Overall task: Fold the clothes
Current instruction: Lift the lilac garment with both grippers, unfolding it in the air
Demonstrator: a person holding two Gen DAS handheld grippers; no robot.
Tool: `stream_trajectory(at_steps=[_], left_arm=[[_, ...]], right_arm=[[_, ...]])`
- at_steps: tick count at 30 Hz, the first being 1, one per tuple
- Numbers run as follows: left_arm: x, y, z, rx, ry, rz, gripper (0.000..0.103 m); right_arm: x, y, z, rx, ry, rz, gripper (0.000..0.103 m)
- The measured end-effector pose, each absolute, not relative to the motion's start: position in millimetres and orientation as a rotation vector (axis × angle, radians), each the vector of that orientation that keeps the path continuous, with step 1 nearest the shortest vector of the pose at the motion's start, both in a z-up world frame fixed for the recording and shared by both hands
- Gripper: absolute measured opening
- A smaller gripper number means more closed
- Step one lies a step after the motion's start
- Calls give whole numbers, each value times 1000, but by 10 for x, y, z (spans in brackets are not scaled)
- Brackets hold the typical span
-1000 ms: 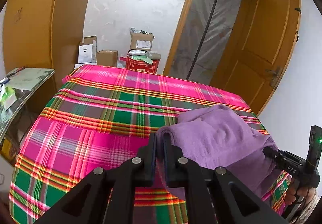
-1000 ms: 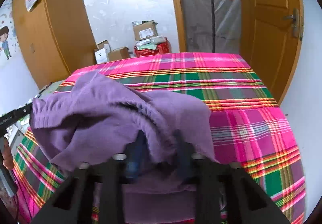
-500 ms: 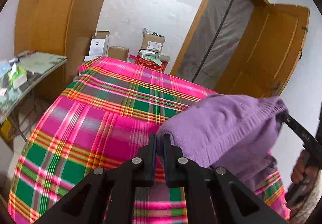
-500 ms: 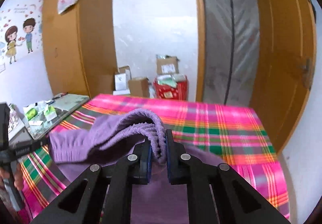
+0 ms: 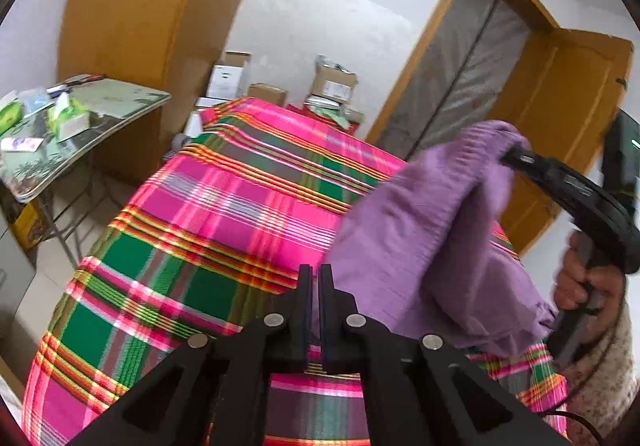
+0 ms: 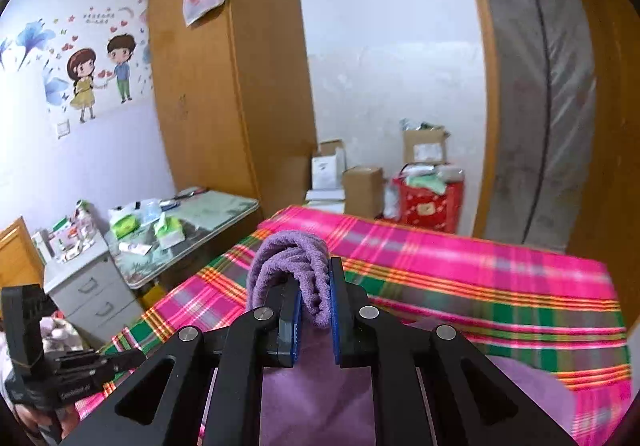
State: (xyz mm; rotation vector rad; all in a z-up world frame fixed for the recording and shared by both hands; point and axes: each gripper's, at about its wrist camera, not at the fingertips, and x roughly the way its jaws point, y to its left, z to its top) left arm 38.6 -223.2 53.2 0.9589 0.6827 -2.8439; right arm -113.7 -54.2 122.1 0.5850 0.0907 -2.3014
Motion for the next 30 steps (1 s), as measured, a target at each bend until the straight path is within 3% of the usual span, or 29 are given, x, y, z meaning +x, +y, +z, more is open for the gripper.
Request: stream_trajectory(at_steps=[3, 5, 7, 9, 15, 18, 19, 20, 21, 30], left_arm=[[298, -2091, 575, 1008, 689, -2918, 7], [220, -1958, 611, 1035, 690, -2983, 16], [112, -1822, 628, 1081, 711, -3045, 32], [-10, -1687, 610, 1148, 742, -3090, 38], [-378, -1484, 610, 1222, 716, -3072, 38], [-519, -1441, 630, 1232, 705, -3074, 38], [-551, -1441, 639, 1216, 703, -3085, 32], [-583, -1440, 649, 1200, 702, -3095, 24], [-619, -1445, 663, 1195, 691, -3089, 3], [-789, -1793, 795, 1079, 824, -3044, 2]], right_arm=[[-1178, -678, 1119, 623, 96, -2272, 12], [-1209, -744, 1074, 647, 94, -2253, 12], [-1243, -792, 1044, 673, 92, -2234, 12], [-1270, -819, 1044, 687, 93, -2213, 12], [-1239, -849, 1081, 688, 112, -2154, 12], [-1217, -844, 1088, 685, 128, -2129, 12], [-1213, -831, 1087, 684, 129, -2127, 12], [-1213, -814, 1077, 690, 129, -2120, 12], [-1217, -795, 1062, 700, 128, -2108, 12], [-1129, -287, 778, 797, 211, -2102, 31]])
